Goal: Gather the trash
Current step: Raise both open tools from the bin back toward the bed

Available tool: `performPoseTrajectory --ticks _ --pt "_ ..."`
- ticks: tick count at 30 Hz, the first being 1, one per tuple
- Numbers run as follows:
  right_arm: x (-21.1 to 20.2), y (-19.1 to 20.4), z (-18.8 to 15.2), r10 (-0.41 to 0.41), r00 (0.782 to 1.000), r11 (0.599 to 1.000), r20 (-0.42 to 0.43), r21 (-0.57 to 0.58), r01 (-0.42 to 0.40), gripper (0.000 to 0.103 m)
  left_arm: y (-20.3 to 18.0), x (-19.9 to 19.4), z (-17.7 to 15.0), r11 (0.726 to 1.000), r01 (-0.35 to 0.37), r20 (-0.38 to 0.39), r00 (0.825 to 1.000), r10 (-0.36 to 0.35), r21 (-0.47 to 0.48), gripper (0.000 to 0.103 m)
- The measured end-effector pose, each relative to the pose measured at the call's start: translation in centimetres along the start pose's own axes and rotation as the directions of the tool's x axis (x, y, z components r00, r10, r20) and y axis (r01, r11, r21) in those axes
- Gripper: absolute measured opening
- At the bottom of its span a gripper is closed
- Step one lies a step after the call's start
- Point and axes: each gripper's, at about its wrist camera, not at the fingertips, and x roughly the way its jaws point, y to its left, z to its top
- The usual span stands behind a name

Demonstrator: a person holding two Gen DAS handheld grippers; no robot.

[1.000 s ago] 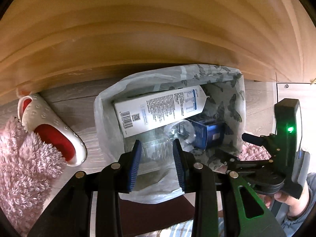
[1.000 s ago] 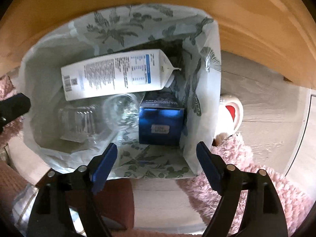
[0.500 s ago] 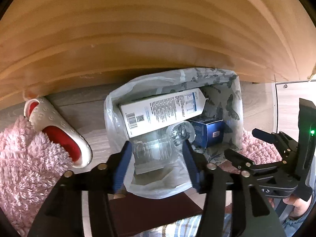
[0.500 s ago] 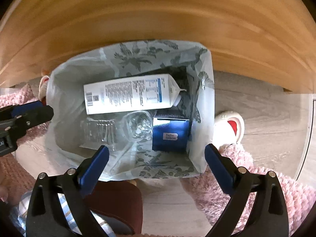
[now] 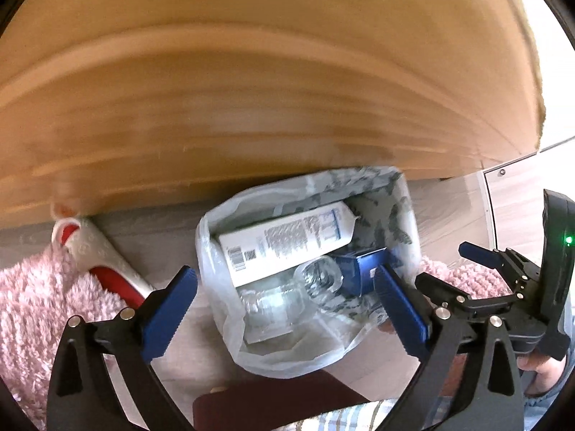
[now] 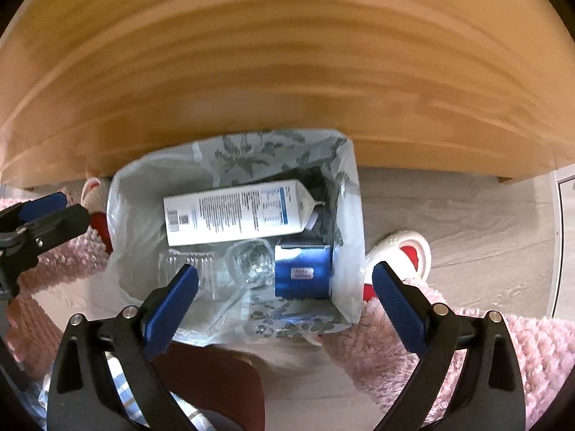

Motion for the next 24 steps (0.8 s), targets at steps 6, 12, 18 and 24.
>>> performPoseTrajectory --ticks 6,12,18,24 --pt "-1.7 -0.4 -0.3 0.002 0.997 1.0 0.081 0.026 -0.004 0.095 -0.9 -1.1 0.0 0.999 0.011 0.052 0.999 -0.013 0.036 0.095" --pt "-3.7 -1.0 -0.6 0.007 0.984 0.998 0.18 0.056 -0.018 0.095 -1.2 -2.3 -0.1 0.998 0.029 0.104 0.994 -0.034 0.052 0.095" --pt "-6.2 -1.0 -0.7 0.021 0.953 0.998 0.303 0.055 -0.04 0.095 -1.5 -3.6 -0.2 0.998 0.033 0.165 0.985 -0.043 0.061 0.095" --pt "-8.6 -1.3 -0.9 0.012 0.904 0.997 0.428 0.066 -0.045 0.095 -1.7 -5.6 -0.1 0.996 0.042 0.235 0.97 -0.059 0.078 0.095"
